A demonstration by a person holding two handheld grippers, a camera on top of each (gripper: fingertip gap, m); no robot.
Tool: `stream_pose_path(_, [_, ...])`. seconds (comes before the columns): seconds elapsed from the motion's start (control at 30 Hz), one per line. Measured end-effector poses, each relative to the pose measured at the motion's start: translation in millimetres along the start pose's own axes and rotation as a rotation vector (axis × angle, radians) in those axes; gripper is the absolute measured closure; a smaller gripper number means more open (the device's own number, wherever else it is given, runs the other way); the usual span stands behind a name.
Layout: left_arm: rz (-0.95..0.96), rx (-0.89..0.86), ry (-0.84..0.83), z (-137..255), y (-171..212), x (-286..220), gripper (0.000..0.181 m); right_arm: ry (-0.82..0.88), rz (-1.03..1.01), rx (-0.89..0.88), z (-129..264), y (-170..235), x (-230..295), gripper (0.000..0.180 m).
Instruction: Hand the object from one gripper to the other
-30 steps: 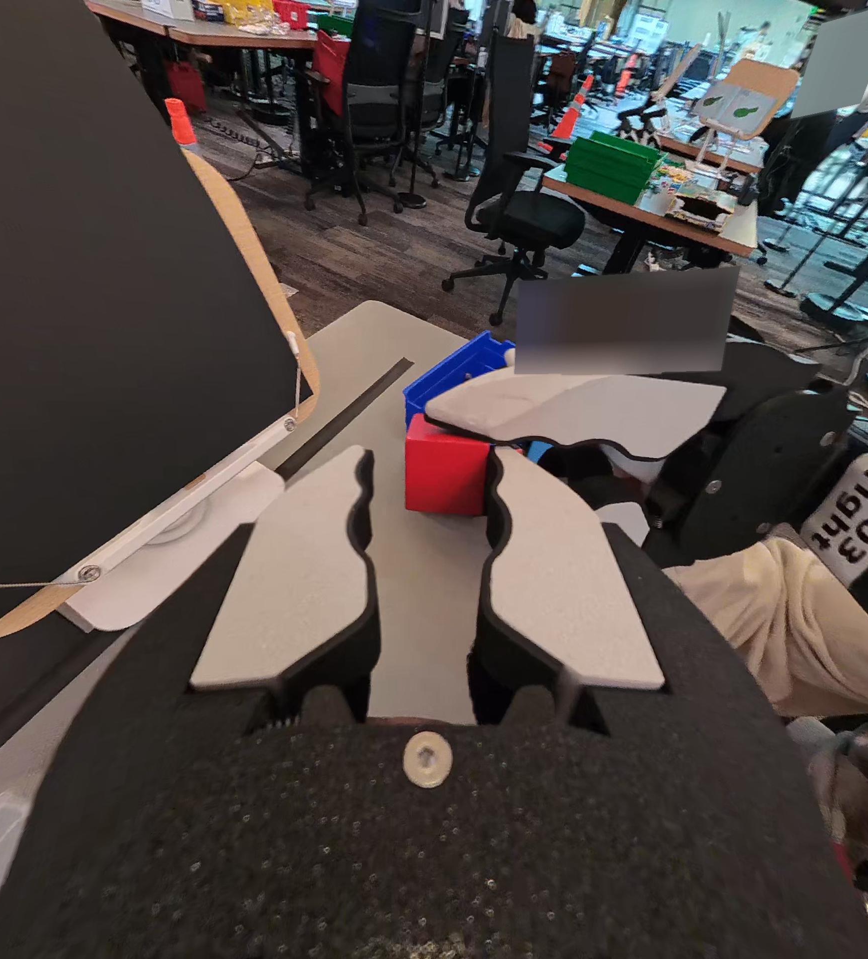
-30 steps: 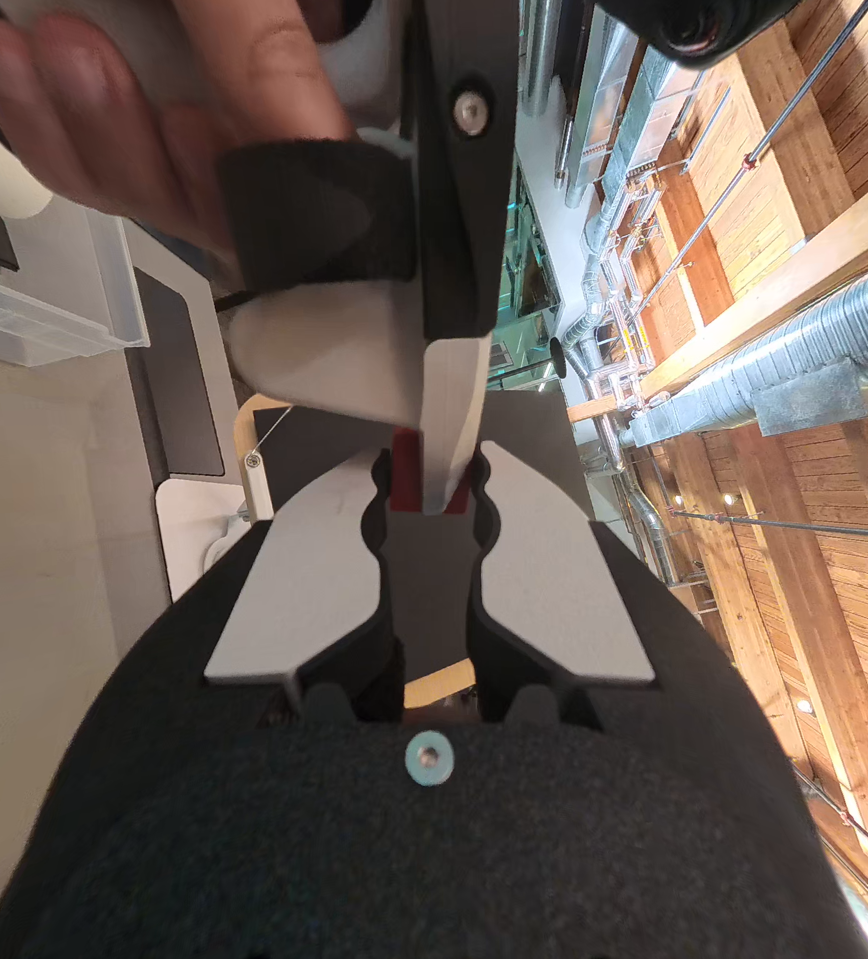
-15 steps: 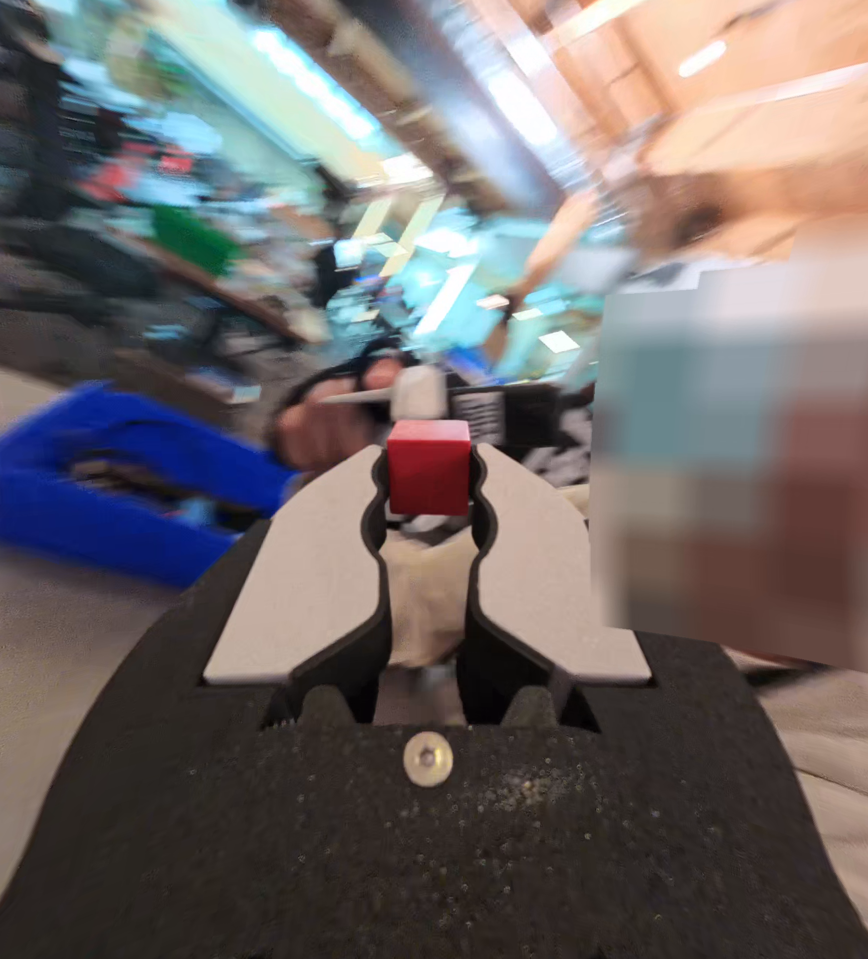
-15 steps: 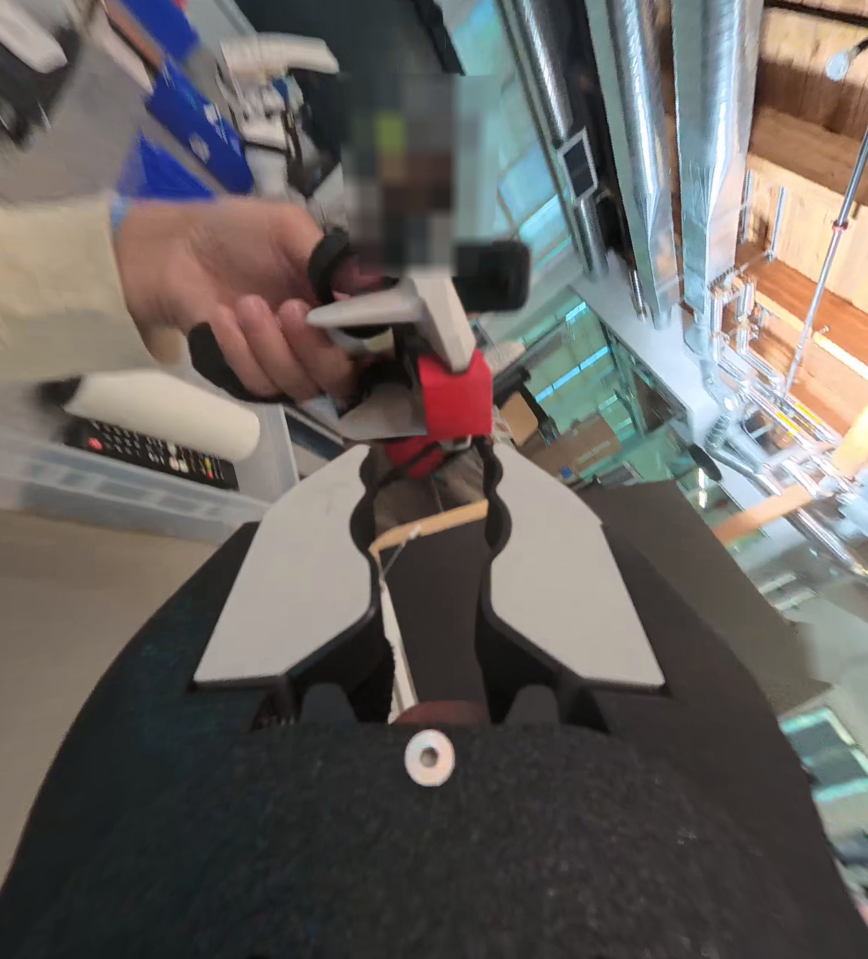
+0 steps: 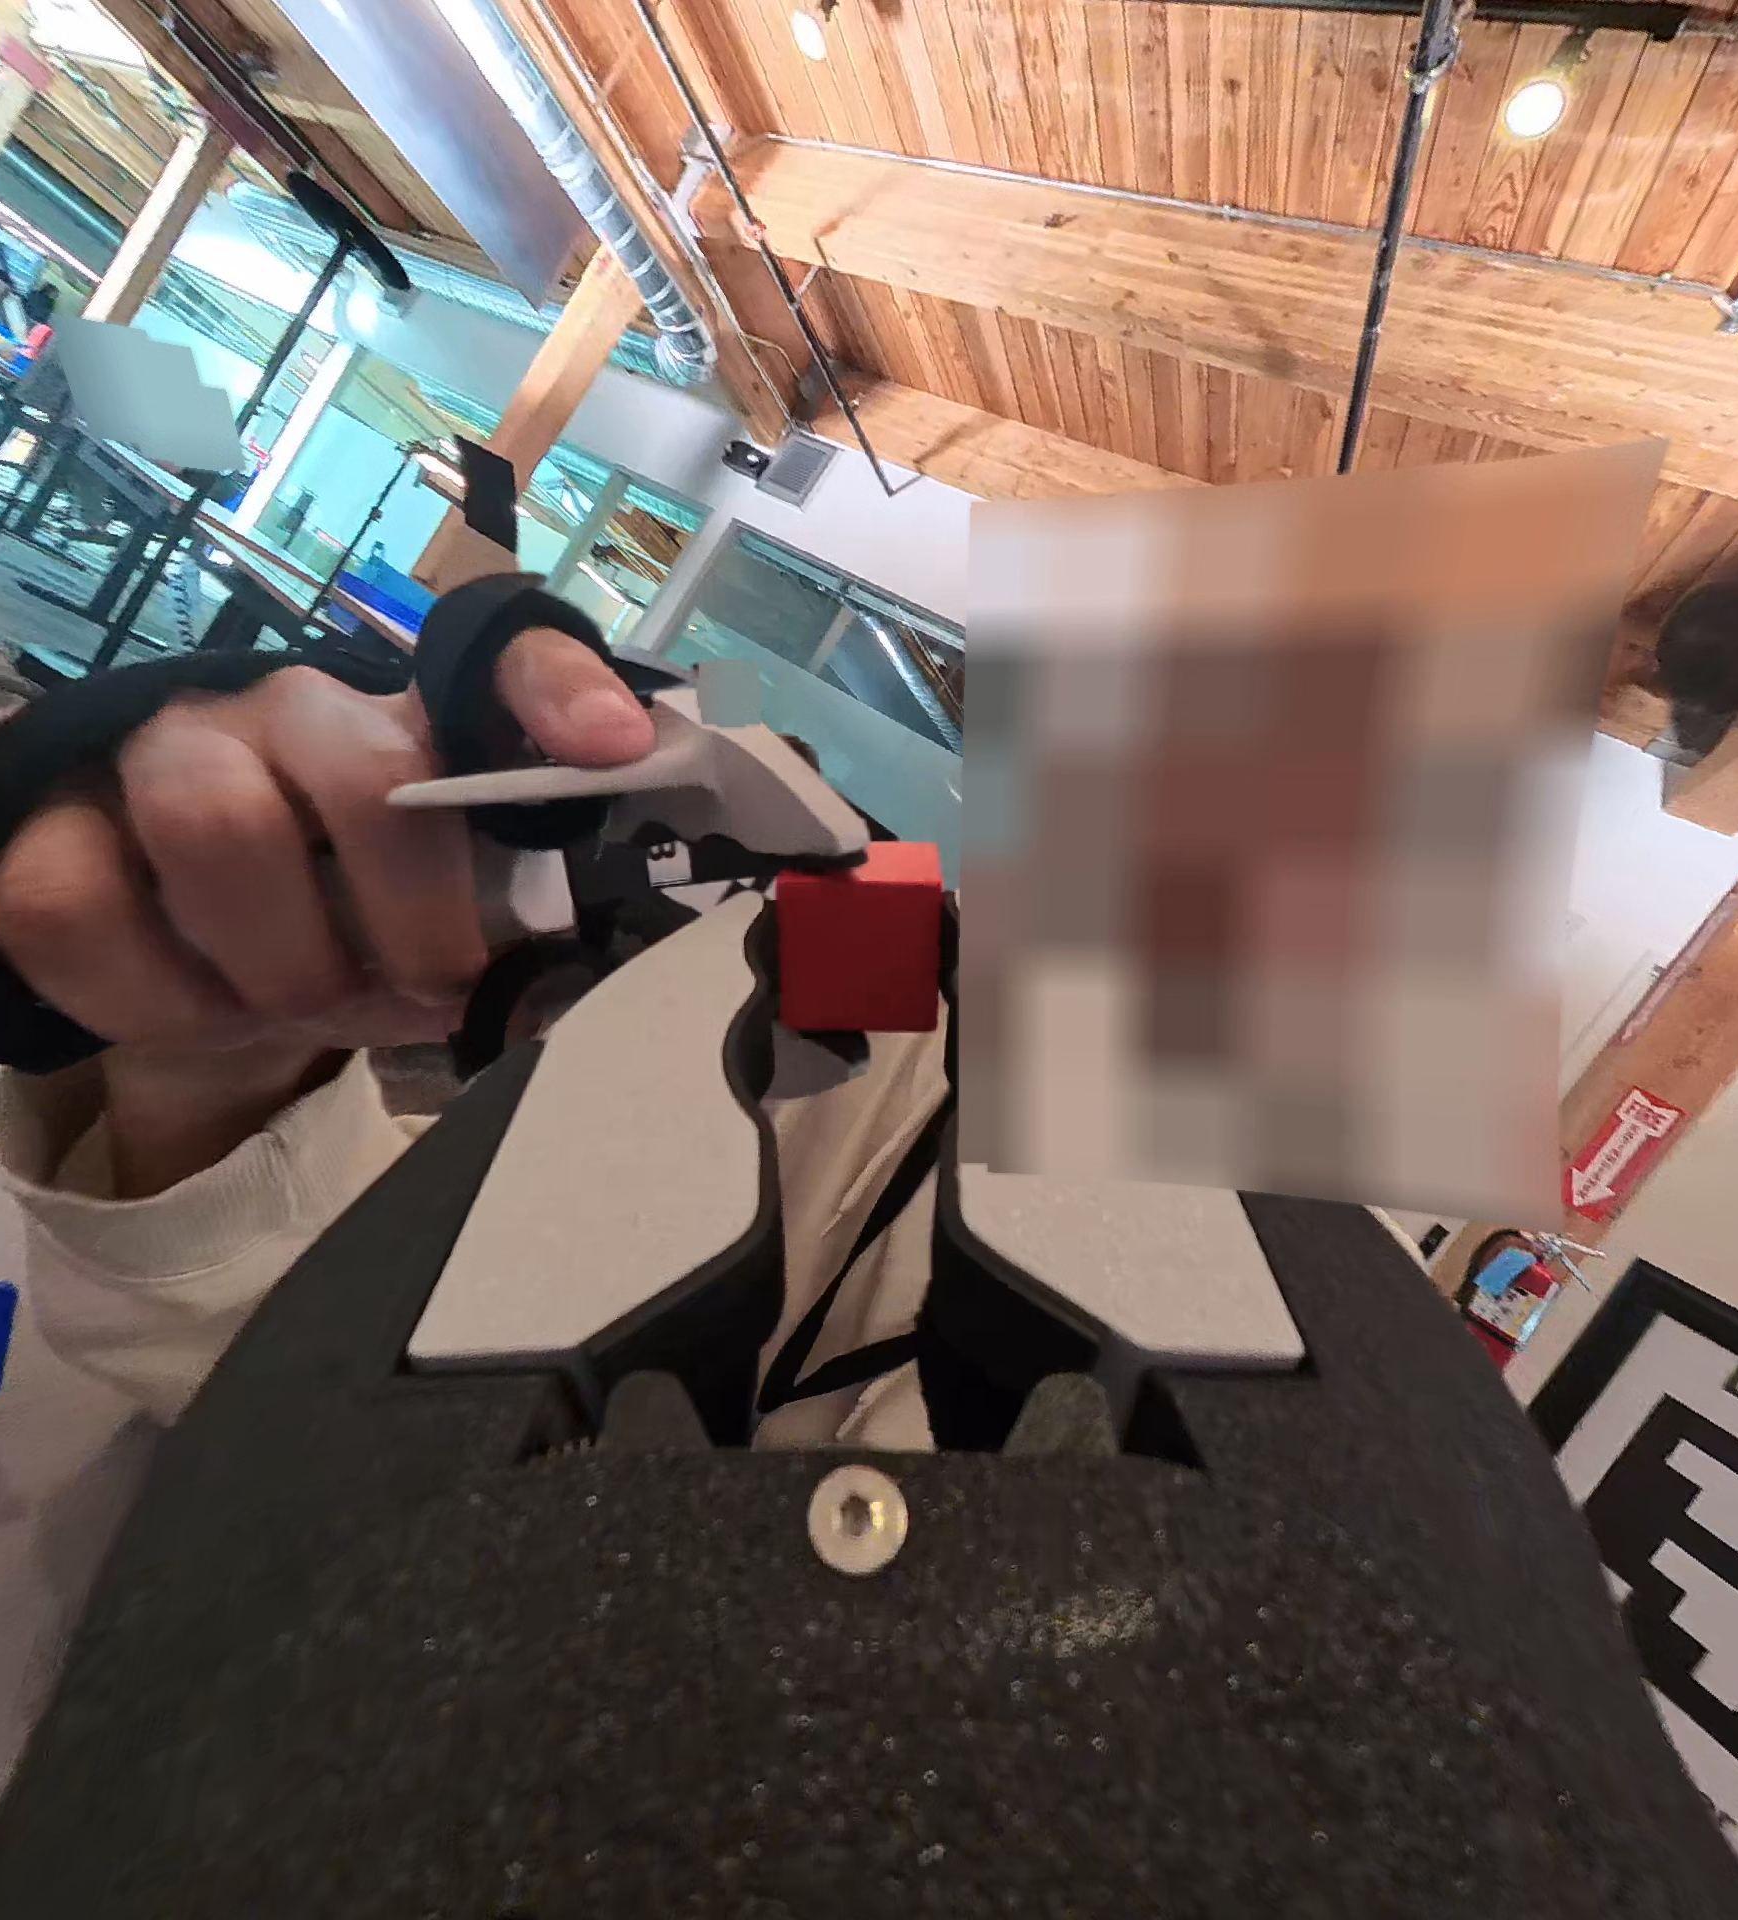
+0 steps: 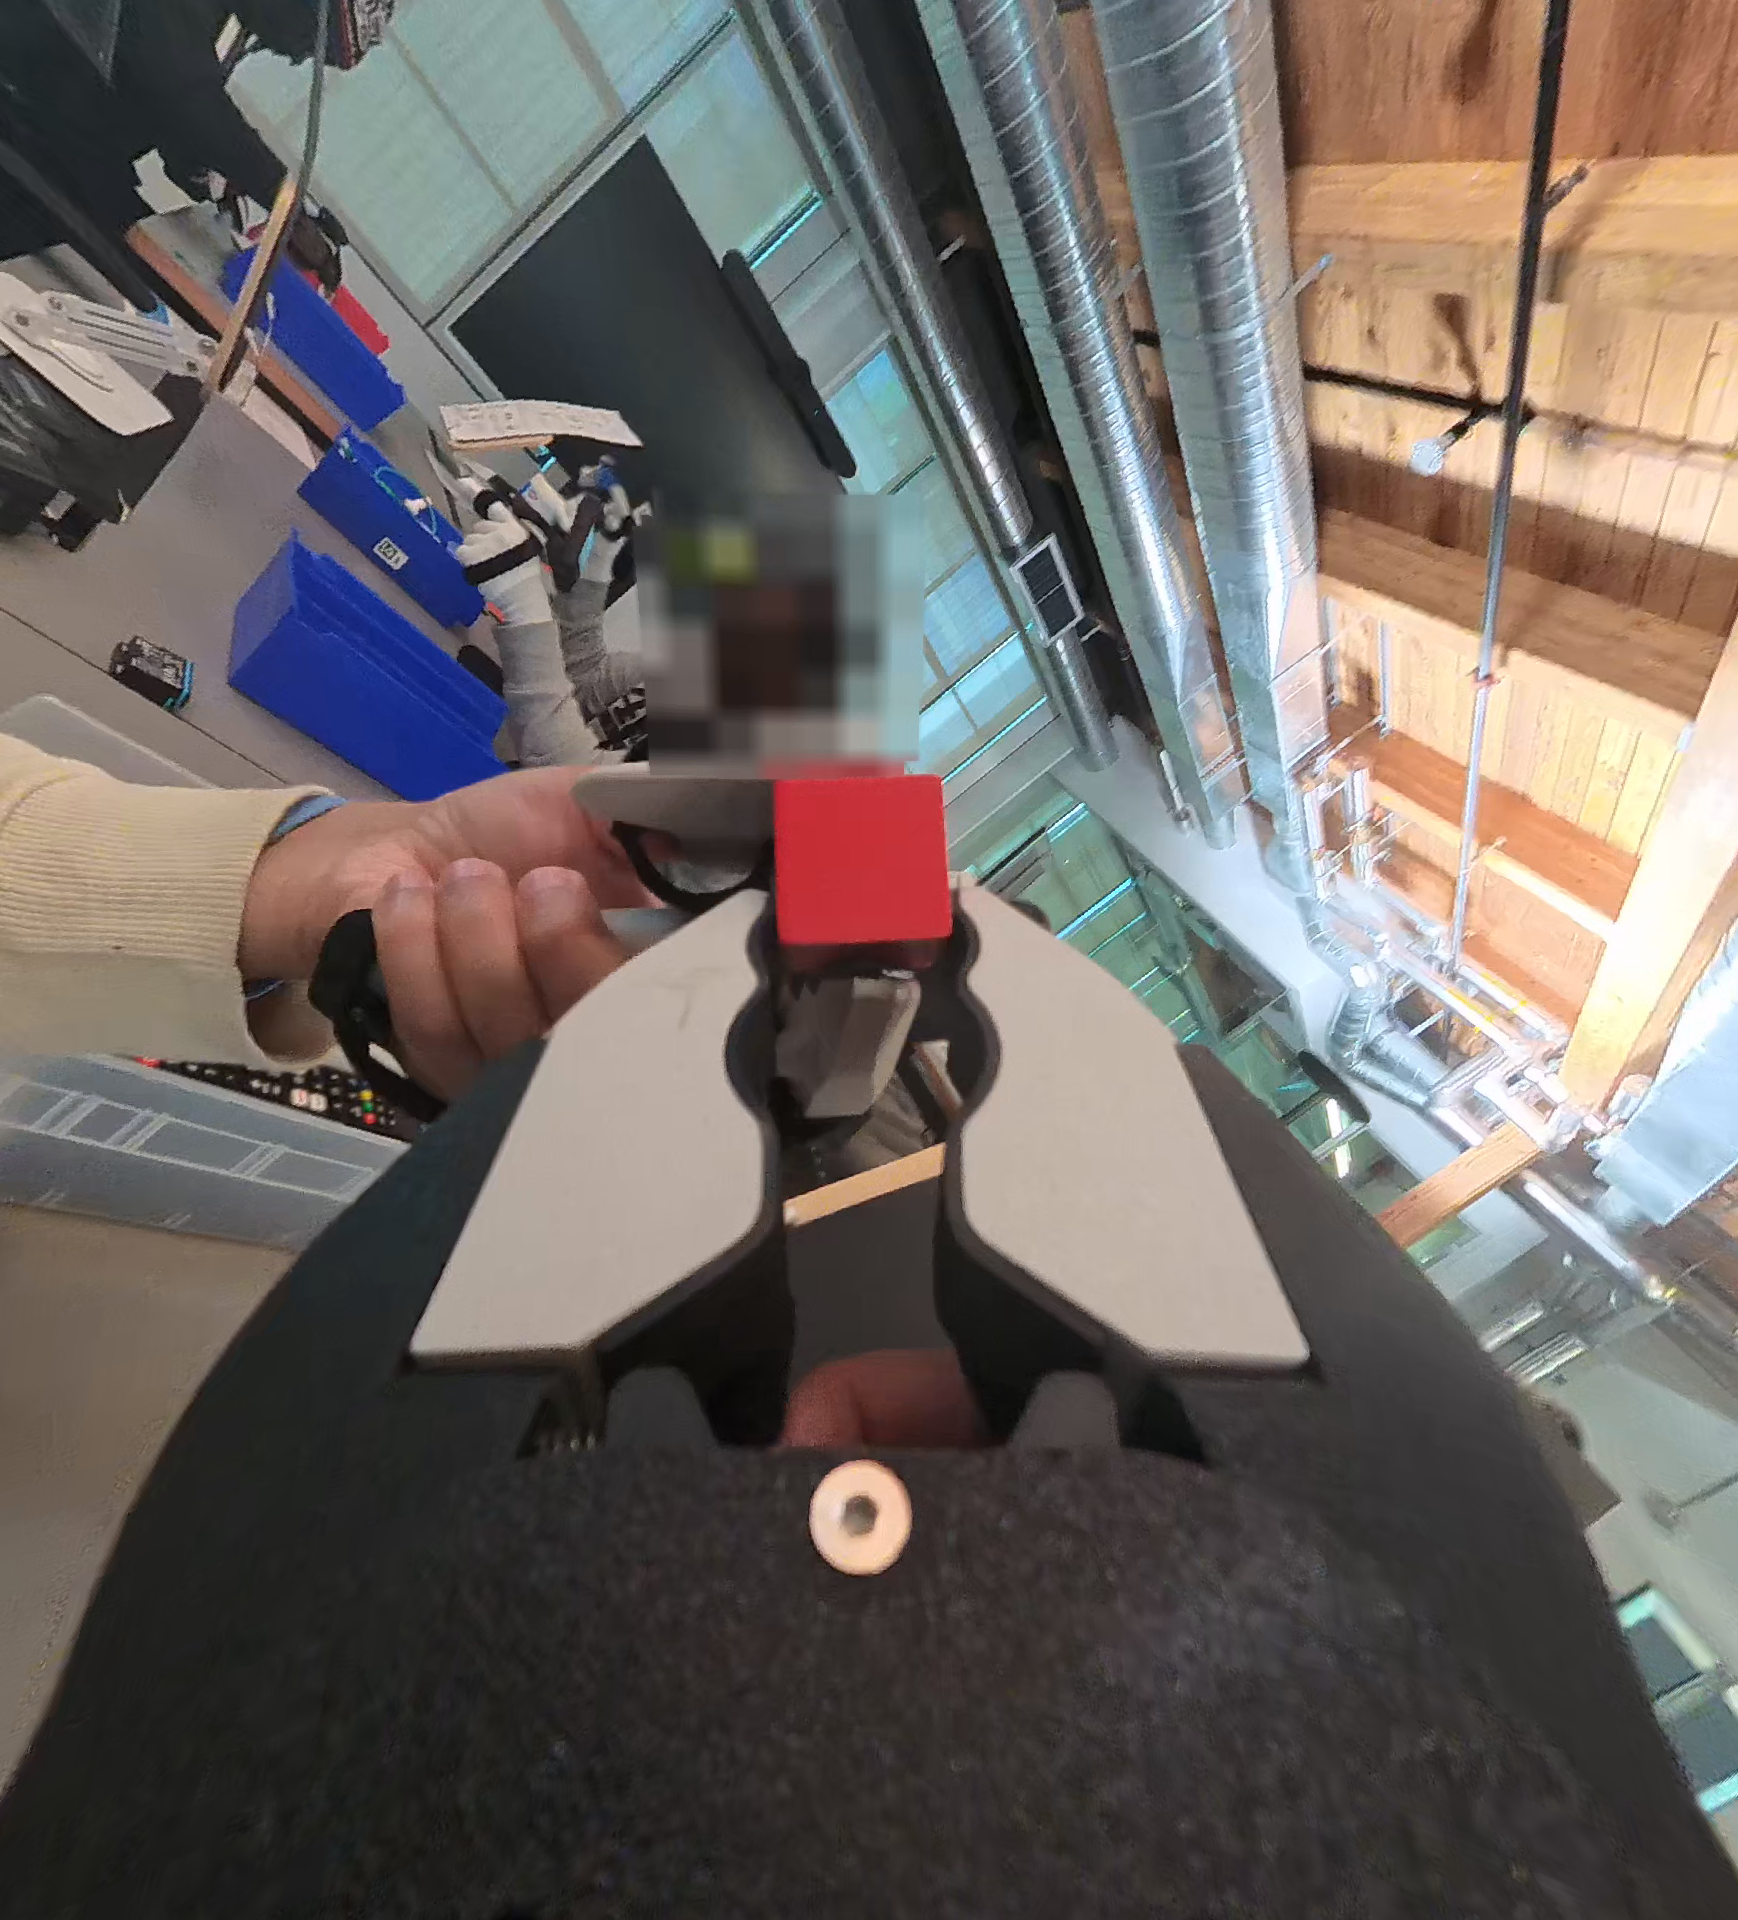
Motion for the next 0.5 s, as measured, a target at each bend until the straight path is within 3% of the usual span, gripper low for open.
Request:
stream_pose_path(0.03, [0.003, 0.006, 0.018, -2, 0, 0, 0.153, 0.005, 0.015, -0.014, 1, -2, 0, 0.151])
stream_pose_path(0.13, [-0.008, 0.012, 0.024, -4, 0, -1, 0.153, 0.011, 0.039, -0.014, 3, -6, 1, 0.151])
stream_pose_path(0.23, [-0.028, 0.002, -0.108, 3, 0, -1, 0.133, 0.0, 0.042, 0.03, 2, -7, -1, 0.151])
stream_pose_path(0.37, [-0.064, -0.06, -0.438, 25, -3, -6, 0.108, 0.02, 0.049, 0.208, -3, 0, -7, 0.151])
stream_pose_path(0.5, [-0.112, -0.046, -0.9, 45, -1, -18, 0.11, 0.076, 0.134, 0.477, -12, 16, -8, 0.151])
Point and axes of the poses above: each gripper's, where its closed fingertips meet, z back along the fingers, y out of its underside, x = y × z across the jaws, the point moved 10 cm from there along z, back along the fingers, and after that the axes turned 10 degrees about x, right-handed, at the moved point
